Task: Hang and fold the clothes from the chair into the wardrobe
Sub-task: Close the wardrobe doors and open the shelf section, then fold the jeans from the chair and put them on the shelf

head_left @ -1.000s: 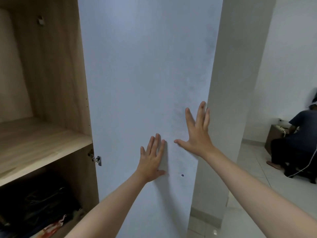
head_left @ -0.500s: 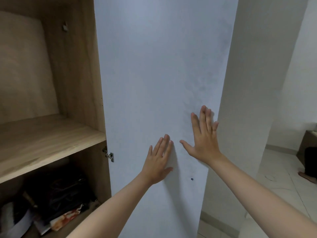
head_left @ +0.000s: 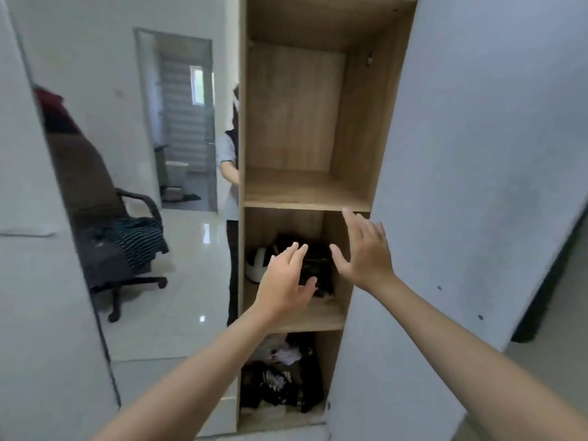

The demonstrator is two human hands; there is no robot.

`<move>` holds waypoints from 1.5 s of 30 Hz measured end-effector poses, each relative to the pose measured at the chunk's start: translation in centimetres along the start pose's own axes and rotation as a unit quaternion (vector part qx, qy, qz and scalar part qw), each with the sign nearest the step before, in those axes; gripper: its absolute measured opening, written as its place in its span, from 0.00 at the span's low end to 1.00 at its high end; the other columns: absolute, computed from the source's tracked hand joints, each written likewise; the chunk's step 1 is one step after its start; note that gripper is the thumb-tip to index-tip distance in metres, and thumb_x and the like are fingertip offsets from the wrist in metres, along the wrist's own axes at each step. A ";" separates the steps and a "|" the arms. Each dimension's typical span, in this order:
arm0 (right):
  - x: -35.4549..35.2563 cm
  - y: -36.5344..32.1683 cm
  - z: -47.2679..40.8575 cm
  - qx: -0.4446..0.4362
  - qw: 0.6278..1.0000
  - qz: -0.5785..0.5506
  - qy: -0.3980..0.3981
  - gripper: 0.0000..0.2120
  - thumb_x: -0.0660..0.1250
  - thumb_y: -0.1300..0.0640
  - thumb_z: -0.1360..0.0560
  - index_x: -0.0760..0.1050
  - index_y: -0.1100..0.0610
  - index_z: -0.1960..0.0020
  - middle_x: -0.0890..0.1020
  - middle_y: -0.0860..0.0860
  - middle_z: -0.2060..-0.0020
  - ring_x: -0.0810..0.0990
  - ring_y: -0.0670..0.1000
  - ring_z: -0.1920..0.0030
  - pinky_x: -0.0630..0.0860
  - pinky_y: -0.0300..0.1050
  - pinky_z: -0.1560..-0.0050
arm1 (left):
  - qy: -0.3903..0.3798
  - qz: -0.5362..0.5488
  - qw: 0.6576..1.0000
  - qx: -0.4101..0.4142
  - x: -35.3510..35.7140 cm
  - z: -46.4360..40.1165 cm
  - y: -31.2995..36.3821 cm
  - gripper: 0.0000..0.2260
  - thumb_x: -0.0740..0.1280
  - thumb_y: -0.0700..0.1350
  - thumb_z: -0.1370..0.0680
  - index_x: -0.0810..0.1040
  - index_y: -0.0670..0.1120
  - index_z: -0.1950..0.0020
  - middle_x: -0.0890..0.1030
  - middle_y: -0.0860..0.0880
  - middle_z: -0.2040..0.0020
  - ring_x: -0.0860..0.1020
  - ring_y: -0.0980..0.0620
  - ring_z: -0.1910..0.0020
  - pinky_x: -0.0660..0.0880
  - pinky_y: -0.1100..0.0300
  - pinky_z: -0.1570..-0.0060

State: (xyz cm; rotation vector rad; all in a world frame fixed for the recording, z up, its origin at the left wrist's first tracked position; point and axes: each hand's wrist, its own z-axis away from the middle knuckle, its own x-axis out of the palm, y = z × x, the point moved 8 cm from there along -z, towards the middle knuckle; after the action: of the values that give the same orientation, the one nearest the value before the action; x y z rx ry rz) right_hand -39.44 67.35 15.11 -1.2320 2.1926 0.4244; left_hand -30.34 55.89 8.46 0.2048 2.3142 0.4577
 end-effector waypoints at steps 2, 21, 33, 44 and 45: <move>1.7 -7.0 -0.6 -0.037 0.997 -0.059 -0.019 0.34 0.71 0.51 0.30 0.64 0.60 0.28 0.75 0.57 0.35 0.74 0.59 0.35 0.68 0.65 0.36 | 0.022 -0.047 0.997 -0.058 -5.1 4.5 -3.7 0.29 0.66 0.51 0.24 0.63 0.44 0.26 0.67 0.44 0.28 0.66 0.46 0.29 0.67 0.46 0.33; -8.8 -83.4 15.8 -0.431 0.753 -0.490 -0.089 0.33 0.67 0.49 0.27 0.61 0.58 0.26 0.70 0.55 0.29 0.67 0.58 0.29 0.59 0.64 0.31 | 0.174 -0.403 0.729 -0.526 -54.4 61.3 -10.7 0.30 0.62 0.55 0.22 0.58 0.44 0.24 0.62 0.43 0.25 0.60 0.46 0.26 0.57 0.49 0.29; -10.1 -107.8 34.0 -0.582 0.590 -0.523 -0.201 0.30 0.66 0.49 0.25 0.65 0.58 0.27 0.70 0.57 0.30 0.69 0.60 0.31 0.61 0.65 0.32 | 0.204 -0.366 0.556 -0.718 -62.0 85.4 -12.2 0.30 0.59 0.57 0.21 0.55 0.47 0.23 0.58 0.46 0.23 0.57 0.49 0.25 0.54 0.50 0.27; 5.5 -126.5 38.7 -0.729 0.479 -0.391 -0.295 0.29 0.59 0.49 0.22 0.57 0.54 0.24 0.61 0.54 0.25 0.59 0.57 0.26 0.54 0.60 0.27 | 0.313 -0.234 0.457 -0.799 -63.8 91.9 -30.8 0.30 0.58 0.57 0.21 0.55 0.47 0.23 0.58 0.49 0.23 0.56 0.51 0.24 0.60 0.54 0.28; 6.3 -128.0 38.7 -0.737 0.472 -0.383 -0.295 0.29 0.60 0.49 0.22 0.57 0.54 0.24 0.61 0.54 0.25 0.59 0.58 0.26 0.54 0.60 0.27 | 0.325 -0.225 0.453 -0.799 -64.1 92.0 -32.4 0.30 0.58 0.57 0.21 0.55 0.46 0.23 0.58 0.49 0.24 0.56 0.51 0.24 0.60 0.54 0.28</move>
State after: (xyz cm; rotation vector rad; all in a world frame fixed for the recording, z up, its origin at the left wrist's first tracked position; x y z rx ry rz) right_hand 79.95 16.82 -18.06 -2.0707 0.0236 2.0864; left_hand 79.79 32.28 -21.97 -1.6765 1.2950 2.3717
